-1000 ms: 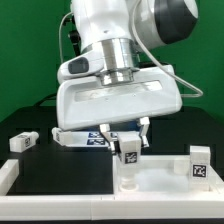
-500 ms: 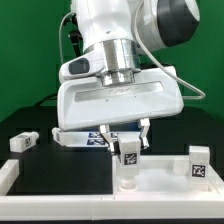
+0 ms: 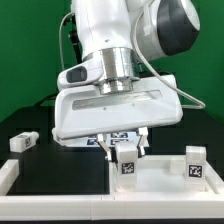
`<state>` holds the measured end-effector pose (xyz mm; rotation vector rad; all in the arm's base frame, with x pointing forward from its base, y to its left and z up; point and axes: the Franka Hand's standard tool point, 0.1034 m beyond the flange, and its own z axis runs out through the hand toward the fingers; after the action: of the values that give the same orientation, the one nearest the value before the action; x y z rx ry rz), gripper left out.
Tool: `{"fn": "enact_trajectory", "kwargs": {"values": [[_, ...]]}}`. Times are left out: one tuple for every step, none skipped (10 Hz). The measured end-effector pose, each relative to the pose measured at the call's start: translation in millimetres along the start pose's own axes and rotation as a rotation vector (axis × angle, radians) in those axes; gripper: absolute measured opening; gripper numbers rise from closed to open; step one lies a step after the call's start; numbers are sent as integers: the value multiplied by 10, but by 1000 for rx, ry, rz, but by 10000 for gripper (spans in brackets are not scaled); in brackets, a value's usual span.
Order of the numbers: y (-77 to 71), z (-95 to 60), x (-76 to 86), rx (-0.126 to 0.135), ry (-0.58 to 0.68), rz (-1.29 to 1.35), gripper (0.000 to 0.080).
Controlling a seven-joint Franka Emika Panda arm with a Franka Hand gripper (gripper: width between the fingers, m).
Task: Assemble square table
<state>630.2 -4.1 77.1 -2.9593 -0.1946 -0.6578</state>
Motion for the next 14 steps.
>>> {"fn": "enact_trajectory", "kwargs": {"values": [[10,11,11,-18,19,5,290],[23,23,30,-40,45,5,291],[23,24,27,-56,62,13,291],[27,13,13,-71,75,29,291],[2,6,-3,-85,89,64,291],[-31,9,-3,-84,90,73,291],[-21,7,0,-85,90,73,290],[-15,8,-3,-85,90,75,290],[-15,9,-4,-85,90,76,472],[-15,9,-4,-85,90,77,586],[-15,10,-5,-85,90,77,586],[-14,10,-5,-85,90,78,638],[-13,10,-5,-85,90,78,646],[-13,10,-5,-85,90,78,646]]}}
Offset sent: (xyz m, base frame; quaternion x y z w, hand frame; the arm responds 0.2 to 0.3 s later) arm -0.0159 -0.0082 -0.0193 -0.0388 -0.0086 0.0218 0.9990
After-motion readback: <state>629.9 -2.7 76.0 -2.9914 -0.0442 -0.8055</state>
